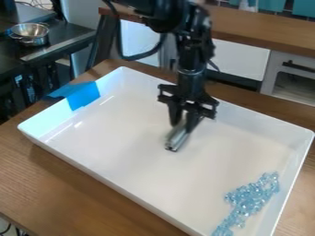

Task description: Sweep into pile

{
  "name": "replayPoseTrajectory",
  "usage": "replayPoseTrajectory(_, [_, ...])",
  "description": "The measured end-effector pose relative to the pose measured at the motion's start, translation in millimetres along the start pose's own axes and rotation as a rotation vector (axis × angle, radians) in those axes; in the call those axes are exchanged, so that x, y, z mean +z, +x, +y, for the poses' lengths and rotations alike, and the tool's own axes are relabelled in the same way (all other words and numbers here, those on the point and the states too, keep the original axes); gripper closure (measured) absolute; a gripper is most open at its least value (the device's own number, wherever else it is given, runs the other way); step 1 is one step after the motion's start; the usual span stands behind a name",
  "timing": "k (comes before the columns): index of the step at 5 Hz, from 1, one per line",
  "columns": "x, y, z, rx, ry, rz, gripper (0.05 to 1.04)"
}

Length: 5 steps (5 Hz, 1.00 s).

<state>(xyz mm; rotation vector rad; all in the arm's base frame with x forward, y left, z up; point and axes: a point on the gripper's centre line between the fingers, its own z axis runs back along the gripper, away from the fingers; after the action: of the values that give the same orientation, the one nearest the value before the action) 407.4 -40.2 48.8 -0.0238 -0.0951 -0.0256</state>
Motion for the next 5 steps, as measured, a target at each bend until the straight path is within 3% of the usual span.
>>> replayPoseTrajectory(2, [-2,-12,-38,-0.155,-0.023,-0.01,0.745])
replayPoseTrajectory(4, [-3,-22,-62,-0.43,-0.027,-0.079,0.745])
replayPoseTrajectory(5, [-3,-32,-68,-0.525,-0.03,-0.085,0.745])
